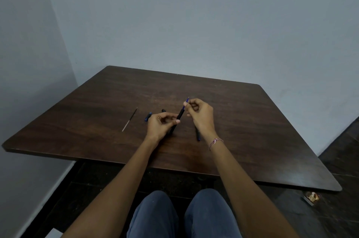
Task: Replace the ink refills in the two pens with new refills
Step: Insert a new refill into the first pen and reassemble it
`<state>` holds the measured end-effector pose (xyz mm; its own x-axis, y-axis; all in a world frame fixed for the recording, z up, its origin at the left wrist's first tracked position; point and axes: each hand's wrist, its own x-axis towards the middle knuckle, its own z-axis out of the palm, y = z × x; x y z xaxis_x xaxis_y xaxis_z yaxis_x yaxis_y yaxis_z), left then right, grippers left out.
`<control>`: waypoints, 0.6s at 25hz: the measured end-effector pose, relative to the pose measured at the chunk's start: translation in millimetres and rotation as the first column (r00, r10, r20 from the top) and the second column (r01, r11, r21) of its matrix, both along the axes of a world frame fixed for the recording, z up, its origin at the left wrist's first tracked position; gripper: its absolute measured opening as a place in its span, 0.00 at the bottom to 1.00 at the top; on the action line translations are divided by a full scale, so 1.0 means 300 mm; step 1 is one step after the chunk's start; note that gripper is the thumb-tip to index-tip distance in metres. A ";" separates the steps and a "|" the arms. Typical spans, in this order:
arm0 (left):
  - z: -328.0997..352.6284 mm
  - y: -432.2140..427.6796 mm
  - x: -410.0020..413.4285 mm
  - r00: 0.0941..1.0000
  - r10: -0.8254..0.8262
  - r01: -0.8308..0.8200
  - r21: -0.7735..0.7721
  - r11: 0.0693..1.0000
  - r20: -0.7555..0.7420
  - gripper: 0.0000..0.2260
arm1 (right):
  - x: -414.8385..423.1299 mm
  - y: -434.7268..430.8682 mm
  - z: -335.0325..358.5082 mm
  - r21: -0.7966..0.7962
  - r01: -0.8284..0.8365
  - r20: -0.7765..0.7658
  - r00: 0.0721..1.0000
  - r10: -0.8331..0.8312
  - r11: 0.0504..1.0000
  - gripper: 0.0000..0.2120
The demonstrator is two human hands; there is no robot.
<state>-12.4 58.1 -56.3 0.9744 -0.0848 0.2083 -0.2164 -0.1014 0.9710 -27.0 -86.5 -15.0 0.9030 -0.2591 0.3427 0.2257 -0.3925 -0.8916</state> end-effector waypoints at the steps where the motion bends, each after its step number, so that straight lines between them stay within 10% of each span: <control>1: 0.000 0.004 -0.006 1.000 0.022 -0.022 0.000 1.000 0.008 0.09 | 0.001 0.003 0.003 -0.011 -0.009 -0.003 1.000 0.009 1.000 0.04; 15: 0.016 0.188 -0.013 0.966 0.245 -0.248 0.023 0.969 0.078 0.09 | 0.095 0.083 0.017 -0.041 0.050 -0.154 0.986 -0.055 0.998 0.11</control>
